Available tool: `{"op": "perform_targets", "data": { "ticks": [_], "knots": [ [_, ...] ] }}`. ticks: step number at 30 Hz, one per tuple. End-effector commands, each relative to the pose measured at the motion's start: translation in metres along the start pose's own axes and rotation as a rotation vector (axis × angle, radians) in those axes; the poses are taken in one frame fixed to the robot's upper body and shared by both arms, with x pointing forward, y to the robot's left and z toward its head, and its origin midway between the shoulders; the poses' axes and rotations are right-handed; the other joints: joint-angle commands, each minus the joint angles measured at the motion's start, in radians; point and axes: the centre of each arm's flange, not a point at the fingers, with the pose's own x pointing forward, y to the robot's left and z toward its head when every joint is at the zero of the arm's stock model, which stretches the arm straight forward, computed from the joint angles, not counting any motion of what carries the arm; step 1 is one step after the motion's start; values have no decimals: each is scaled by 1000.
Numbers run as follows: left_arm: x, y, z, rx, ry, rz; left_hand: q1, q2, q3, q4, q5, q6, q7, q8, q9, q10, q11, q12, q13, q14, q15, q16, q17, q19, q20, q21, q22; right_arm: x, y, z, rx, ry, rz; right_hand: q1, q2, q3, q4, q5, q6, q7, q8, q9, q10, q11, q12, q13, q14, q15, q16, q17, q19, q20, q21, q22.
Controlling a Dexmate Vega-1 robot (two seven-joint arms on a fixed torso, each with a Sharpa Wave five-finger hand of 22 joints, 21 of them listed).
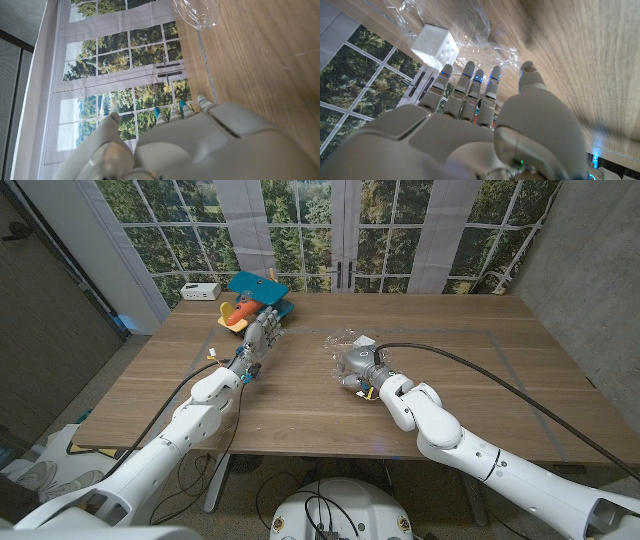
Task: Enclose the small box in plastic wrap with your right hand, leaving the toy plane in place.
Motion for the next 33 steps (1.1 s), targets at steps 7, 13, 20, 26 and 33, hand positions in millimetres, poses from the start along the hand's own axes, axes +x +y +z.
{"op": "perform_targets", "data": {
  "ticks": [7,13,20,26,33],
  "knots": [
    [-2,0,0,0,-1,5,3,9,-7,0,2,-93,-6,-2,2,-132,4,-3,4,-148,7,-2,3,-32,7,-4,5,8,16,-2,-76,7,30,39,11,9,-6,9,52,0,21,6,32,-3,13,6,27,-115,14,6,18,-10,10,4],
    [-3,0,0,-1,-2,9,3,9,-7,0,2,-93,-6,-2,2,-133,4,-3,4,-148,7,-2,3,-32,7,-4,5,8,16,-3,-92,8,15,126,49,44,-17,14,141,-7,53,5,90,-15,28,5,59,-134,24,3,38,-31,14,3],
    [-5,1,-1,-1,-1,11,3,9,-7,0,2,-93,-6,-1,2,-133,2,-3,4,-148,7,-1,3,-32,7,-5,5,10,16,-4,-89,-1,-11,193,82,68,-10,-3,261,0,98,6,177,-22,54,4,92,-148,40,2,48,-47,16,3],
    [-6,2,0,2,3,14,3,9,-8,0,2,-93,-6,-1,2,-132,3,-2,4,-148,7,-1,3,-31,7,-6,5,3,12,-7,-38,9,-104,202,100,78,-1,-11,270,13,102,6,212,-25,66,6,124,-158,52,4,57,-59,19,3],
    [-3,1,-1,-2,7,2,3,8,-8,0,2,-92,-6,-1,2,-133,3,-3,4,-147,7,-1,3,-31,7,-7,5,-6,0,-12,20,46,-267,204,104,82,4,-17,274,21,104,6,214,-25,67,8,137,-159,58,7,56,-62,18,3]
  ]
}}
